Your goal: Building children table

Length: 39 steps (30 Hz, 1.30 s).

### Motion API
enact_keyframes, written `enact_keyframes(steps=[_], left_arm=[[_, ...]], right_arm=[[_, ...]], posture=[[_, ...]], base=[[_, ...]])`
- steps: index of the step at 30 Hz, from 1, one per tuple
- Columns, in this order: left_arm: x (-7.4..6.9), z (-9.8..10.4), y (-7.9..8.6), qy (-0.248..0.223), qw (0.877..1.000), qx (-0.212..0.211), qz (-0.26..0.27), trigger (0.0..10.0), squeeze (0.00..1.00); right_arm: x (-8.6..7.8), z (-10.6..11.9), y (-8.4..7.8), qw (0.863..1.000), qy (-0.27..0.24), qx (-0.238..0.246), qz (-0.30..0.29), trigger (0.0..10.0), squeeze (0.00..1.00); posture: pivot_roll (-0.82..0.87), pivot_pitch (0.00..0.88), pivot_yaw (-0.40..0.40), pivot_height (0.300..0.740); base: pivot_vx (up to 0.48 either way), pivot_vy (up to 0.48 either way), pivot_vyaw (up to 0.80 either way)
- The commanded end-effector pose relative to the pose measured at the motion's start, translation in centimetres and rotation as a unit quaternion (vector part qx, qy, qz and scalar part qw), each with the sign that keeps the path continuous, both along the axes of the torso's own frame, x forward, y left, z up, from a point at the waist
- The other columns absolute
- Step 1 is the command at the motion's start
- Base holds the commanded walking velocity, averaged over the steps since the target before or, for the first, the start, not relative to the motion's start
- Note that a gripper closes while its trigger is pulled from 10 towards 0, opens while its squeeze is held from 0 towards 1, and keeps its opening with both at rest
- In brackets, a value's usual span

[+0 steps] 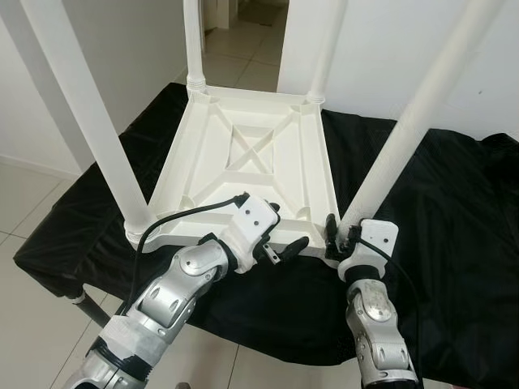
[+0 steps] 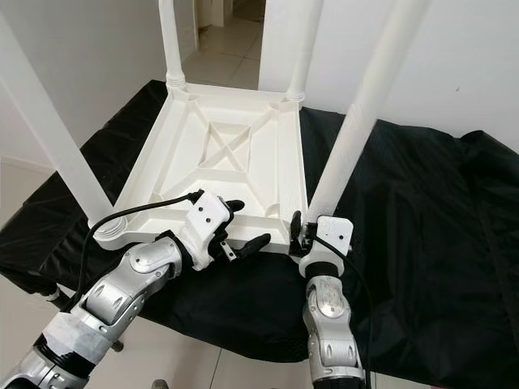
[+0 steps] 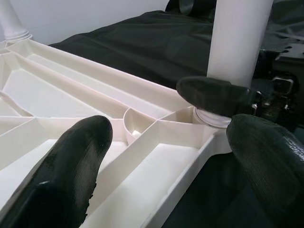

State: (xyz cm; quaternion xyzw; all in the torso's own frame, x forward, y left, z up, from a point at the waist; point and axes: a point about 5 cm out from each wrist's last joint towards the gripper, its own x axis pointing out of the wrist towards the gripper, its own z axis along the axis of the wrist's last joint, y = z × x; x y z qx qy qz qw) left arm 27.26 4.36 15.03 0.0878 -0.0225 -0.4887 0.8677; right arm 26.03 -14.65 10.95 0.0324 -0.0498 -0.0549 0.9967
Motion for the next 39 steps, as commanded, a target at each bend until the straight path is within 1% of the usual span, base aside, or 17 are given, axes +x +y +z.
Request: enact_keyframes(steps=[1, 8, 9, 10, 15, 16, 18, 21, 22, 27, 31, 32, 33, 34, 35, 36, 39], left_arm=[[-0.2, 0.0, -0.2, -0.004, 0.999, 0.01, -0.04, 10.0, 0.0], [-0.3, -0.1, -0.3, -0.007, 0.999, 0.009, -0.042, 10.0, 0.0], [-0.3, -0.1, -0.3, -0.006, 0.999, 0.008, -0.044, 10.0, 0.0], [-0.3, -0.1, -0.3, -0.006, 0.999, 0.008, -0.044, 10.0, 0.0], [-0.2, -0.1, -0.4, -0.005, 0.999, 0.008, -0.05, 10.0, 0.0], [-0.2, -0.1, -0.4, -0.005, 0.999, 0.008, -0.05, 10.0, 0.0], [-0.2, 0.0, -0.4, -0.005, 0.999, 0.009, -0.051, 10.0, 0.0], [-0.1, 0.0, -0.4, -0.005, 0.999, 0.008, -0.051, 10.0, 0.0], [-0.1, 0.0, -0.4, -0.005, 0.999, 0.008, -0.051, 10.0, 0.0], [-0.3, -0.1, -0.6, -0.005, 0.998, 0.009, -0.058, 10.0, 0.0], [-0.2, -0.1, -0.6, -0.005, 0.998, 0.01, -0.058, 10.0, 0.0], [-0.2, -0.1, -0.6, -0.004, 0.998, 0.01, -0.059, 10.0, 0.0], [-0.2, -0.1, -0.6, -0.004, 0.998, 0.01, -0.059, 10.0, 0.0], [-0.3, -0.1, -0.6, -0.004, 0.998, 0.01, -0.06, 10.0, 0.0], [-0.3, -0.1, -0.7, -0.004, 0.998, 0.01, -0.061, 10.0, 0.0], [-0.3, -0.1, -0.7, -0.004, 0.998, 0.011, -0.062, 10.0, 0.0], [-0.3, -0.2, -0.7, -0.004, 0.998, 0.011, -0.063, 10.0, 0.0]], right_arm=[[-0.2, 0.3, 0.2, 1.0, -0.012, 0.002, 0.015, 10.0, 1.0], [-0.6, 0.5, -0.4, 0.998, -0.025, 0.006, 0.054, 10.0, 1.0], [-0.4, 0.7, -1.0, 0.995, -0.029, 0.002, 0.094, 10.0, 0.0], [-0.4, 0.7, -1.0, 0.995, -0.029, 0.002, 0.094, 10.0, 0.0], [0.4, 1.2, -2.8, 0.978, -0.034, -0.029, 0.203, 10.0, 0.0], [0.4, 1.2, -2.8, 0.978, -0.034, -0.029, 0.203, 10.0, 0.0], [1.0, 1.4, -3.6, 0.966, -0.021, -0.046, 0.252, 10.0, 0.0], [1.5, 1.4, -4.0, 0.955, -0.008, -0.061, 0.292, 10.0, 0.0], [1.5, 1.4, -4.0, 0.955, -0.008, -0.061, 0.292, 10.0, 0.0], [2.7, 1.3, -4.1, 0.93, 0.015, -0.094, 0.356, 10.0, 0.0], [2.9, 1.3, -4.2, 0.926, 0.018, -0.101, 0.363, 10.0, 0.0], [3.4, 1.2, -4.6, 0.921, 0.024, -0.113, 0.372, 8.4, 0.0], [3.4, 1.2, -4.6, 0.921, 0.024, -0.113, 0.372, 8.4, 0.0], [3.6, 1.2, -5.0, 0.919, 0.027, -0.118, 0.375, 3.4, 0.0], [3.7, 1.3, -5.2, 0.918, 0.028, -0.122, 0.376, 3.4, 0.0], [3.8, 1.3, -5.4, 0.917, 0.028, -0.122, 0.379, 0.0, 0.0], [3.8, 1.4, -5.7, 0.916, 0.027, -0.122, 0.38, 0.0, 0.0]], posture=[[-0.05, 0.0, -0.045, 0.74], [-0.05, 0.0, -0.048, 0.74], [-0.06, 0.0, -0.048, 0.74], [-0.06, 0.0, -0.048, 0.74], [-0.06, 0.0, -0.049, 0.74], [-0.06, 0.0, -0.049, 0.74], [-0.06, 0.0, -0.049, 0.74], [-0.05, 0.0, -0.048, 0.74], [-0.05, 0.0, -0.048, 0.74], [-0.05, 0.0, -0.045, 0.74], [-0.05, 0.0, -0.045, 0.74], [-0.05, 0.0, -0.045, 0.74], [-0.05, 0.0, -0.045, 0.74], [-0.05, 0.0, -0.045, 0.74], [-0.05, 0.0, -0.045, 0.74], [-0.05, 0.0, -0.044, 0.74], [-0.05, 0.0, -0.042, 0.74]], base=[[0.0, 0.0, 0.0], [0.0, 0.0, 0.0], [0.0, 0.0, 0.0], [0.0, 0.0, 0.0], [0.0, 0.0, 0.0], [0.0, 0.0, 0.0], [0.0, 0.0, 0.0], [0.0, 0.0, 0.0], [0.0, 0.0, 0.0], [0.0, 0.0, 0.0], [0.0, 0.0, 0.0], [0.0, 0.0, 0.0], [0.0, 0.0, 0.0], [0.0, 0.0, 0.0], [0.0, 0.0, 0.0], [0.0, 0.0, 0.0], [0.0, 0.0, 0.0]])
